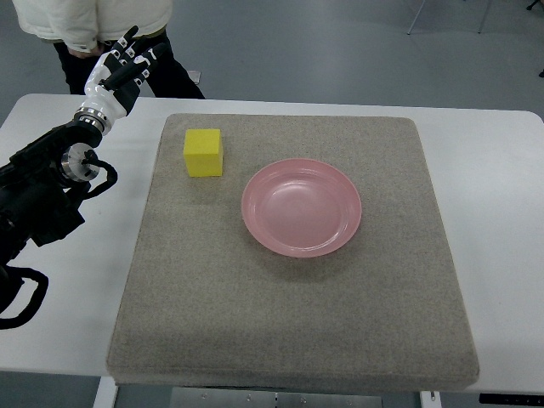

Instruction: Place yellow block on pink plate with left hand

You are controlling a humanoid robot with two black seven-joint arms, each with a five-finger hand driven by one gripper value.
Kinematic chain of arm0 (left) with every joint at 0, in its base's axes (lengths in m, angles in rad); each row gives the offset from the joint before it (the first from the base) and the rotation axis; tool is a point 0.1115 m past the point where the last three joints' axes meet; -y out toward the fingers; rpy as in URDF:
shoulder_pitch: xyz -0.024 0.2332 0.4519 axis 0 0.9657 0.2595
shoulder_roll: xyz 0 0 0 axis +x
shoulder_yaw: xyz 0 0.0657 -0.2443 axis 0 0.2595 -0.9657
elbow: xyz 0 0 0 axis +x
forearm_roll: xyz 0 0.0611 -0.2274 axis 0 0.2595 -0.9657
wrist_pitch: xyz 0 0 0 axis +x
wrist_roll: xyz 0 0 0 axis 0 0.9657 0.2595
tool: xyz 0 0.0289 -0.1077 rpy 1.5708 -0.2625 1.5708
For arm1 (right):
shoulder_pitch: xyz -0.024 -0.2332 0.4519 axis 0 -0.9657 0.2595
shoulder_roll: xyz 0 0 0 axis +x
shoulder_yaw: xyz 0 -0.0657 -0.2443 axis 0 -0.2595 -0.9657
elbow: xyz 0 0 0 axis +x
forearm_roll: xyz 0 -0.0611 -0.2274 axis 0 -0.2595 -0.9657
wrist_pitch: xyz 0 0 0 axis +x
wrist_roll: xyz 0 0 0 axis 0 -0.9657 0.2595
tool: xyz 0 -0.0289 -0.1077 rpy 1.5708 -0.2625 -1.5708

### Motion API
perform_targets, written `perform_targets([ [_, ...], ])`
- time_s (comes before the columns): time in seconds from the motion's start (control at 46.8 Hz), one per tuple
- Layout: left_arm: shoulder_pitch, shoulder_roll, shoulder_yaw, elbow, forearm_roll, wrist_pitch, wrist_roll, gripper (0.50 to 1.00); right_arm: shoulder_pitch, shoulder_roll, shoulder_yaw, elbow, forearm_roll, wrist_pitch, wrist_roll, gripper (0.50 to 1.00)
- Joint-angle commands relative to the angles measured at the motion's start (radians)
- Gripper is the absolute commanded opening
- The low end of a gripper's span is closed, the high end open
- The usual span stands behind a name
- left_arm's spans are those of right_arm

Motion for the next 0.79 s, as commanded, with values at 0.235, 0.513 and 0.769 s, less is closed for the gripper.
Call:
perform_targets([
  [0.235,0.000,-0.002,0.000,0.000,-0.002,0.002,0.000,0.996,0.000,0.000,0.000,0.000,0.000,0.001,0.000,0.924],
  [0.513,0.000,-0.002,0.000,0.000,-0.001,0.000,0.000,0.996,0.000,0.000,0.000,0.000,0.000,0.000,0.000,0.924],
  [0.769,0.000,-0.001,0.000,0.000,-0.002,0.000,0.000,0.996,0.000,0.000,0.000,0.000,0.000,0.000,0.000,0.924],
])
